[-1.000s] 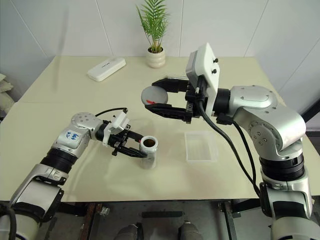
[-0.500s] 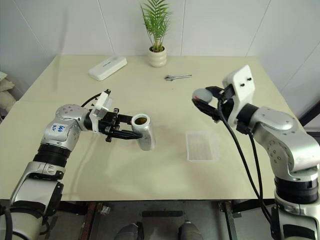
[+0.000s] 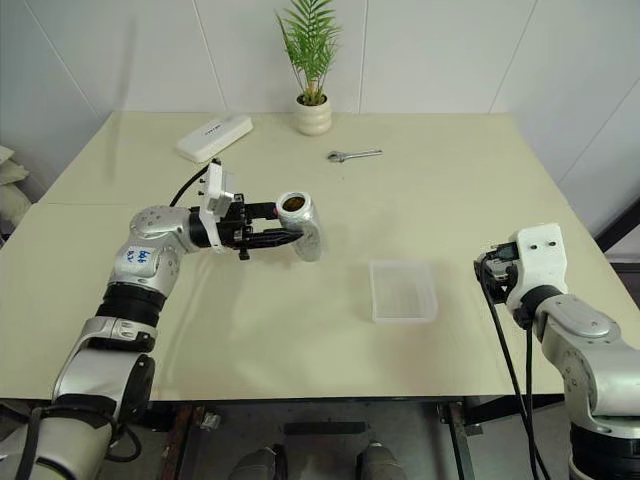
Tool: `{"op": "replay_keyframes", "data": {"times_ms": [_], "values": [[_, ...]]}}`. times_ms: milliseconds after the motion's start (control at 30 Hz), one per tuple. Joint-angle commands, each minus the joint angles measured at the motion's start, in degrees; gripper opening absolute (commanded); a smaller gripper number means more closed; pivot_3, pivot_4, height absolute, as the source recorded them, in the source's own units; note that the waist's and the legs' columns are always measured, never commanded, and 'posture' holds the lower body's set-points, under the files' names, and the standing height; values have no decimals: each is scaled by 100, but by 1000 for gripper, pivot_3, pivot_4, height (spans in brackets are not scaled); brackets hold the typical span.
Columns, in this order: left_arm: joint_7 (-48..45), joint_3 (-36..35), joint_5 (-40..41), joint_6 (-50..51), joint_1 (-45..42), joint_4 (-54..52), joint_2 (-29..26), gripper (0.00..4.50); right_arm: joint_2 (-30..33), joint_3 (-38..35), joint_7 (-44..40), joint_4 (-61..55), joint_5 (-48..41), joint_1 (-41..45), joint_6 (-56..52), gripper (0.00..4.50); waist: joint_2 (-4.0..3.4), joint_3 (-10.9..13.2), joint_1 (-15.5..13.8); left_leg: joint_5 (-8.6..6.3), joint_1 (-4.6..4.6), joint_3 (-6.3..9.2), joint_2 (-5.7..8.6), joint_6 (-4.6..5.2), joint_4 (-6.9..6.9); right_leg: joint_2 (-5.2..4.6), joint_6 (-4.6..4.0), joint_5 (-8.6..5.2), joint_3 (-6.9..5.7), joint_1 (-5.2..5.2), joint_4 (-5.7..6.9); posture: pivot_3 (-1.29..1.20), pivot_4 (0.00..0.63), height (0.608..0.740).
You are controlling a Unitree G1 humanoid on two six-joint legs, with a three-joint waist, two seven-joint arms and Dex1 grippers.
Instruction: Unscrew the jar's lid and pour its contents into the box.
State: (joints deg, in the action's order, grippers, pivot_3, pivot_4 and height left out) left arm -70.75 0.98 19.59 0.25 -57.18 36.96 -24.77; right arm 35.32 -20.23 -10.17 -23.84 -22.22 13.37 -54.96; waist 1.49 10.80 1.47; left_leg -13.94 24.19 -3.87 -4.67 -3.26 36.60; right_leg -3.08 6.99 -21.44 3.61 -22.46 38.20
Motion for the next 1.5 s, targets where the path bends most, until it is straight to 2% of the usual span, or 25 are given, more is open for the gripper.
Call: {"op": "replay_keyframes", "data": {"times_ms": [33,433,467,600,767,933,1167,1267,1500], "values": [[132,-80,-167,-433,-256,179,122,1964,-126,-69,153,109,184,-44,120,2537,0,0,2,0,0,0,0,0,0,0,0,0,1,0,0,0,150,740],[688,-97,-755,-1968,-860,1297,568,1964,-431,51,79,364,400,-268,357,2537,0,0,2,1,1,-1,0,-1,-1,3,1,1,2,-1,-1,0,150,740],[718,-97,-786,-2066,-912,1384,586,1964,-421,62,64,340,399,-291,349,3254,0,0,2,1,1,-1,0,-1,-1,3,1,1,2,-1,-1,0,150,740],[817,-99,-901,-2423,-1099,1691,624,1964,-437,34,63,227,367,-323,322,4488,0,0,7,1,0,-1,-1,-2,-1,6,1,1,2,-1,0,0,150,740],[1005,-53,-1158,-2989,-1306,2049,647,1964,-300,-42,-167,-162,247,-541,293,4488,0,0,-9,1,1,0,0,-2,-1,6,1,1,1,-1,-2,0,150,740],[1362,32,-1531,-3733,-1478,2345,697,1964,-107,-243,-796,-870,-27,-948,673,4488,0,0,-21,1,1,0,0,-3,-4,6,3,1,1,1,-7,0,150,740],[2659,525,-2687,-4921,-1826,2835,802,1964,108,-944,-2253,-1754,-1124,-1901,1307,4488,2,1,-118,1,1,1,1,-3,-3,10,16,9,2,9,-21,0,150,740],[3807,1067,-3703,-5430,-1961,2886,815,1964,166,-1410,-2770,-2154,-1944,-2304,1328,4488,5,3,-158,0,0,1,1,-1,6,11,18,12,3,13,-23,0,150,740],[6881,2542,-6284,-6020,-2302,2580,742,1964,329,-2240,-2856,-2311,-2910,-2674,1396,4488,15,8,-205,-14,-2,4,2,22,40,11,34,35,8,40,-43,0,150,740]]}}
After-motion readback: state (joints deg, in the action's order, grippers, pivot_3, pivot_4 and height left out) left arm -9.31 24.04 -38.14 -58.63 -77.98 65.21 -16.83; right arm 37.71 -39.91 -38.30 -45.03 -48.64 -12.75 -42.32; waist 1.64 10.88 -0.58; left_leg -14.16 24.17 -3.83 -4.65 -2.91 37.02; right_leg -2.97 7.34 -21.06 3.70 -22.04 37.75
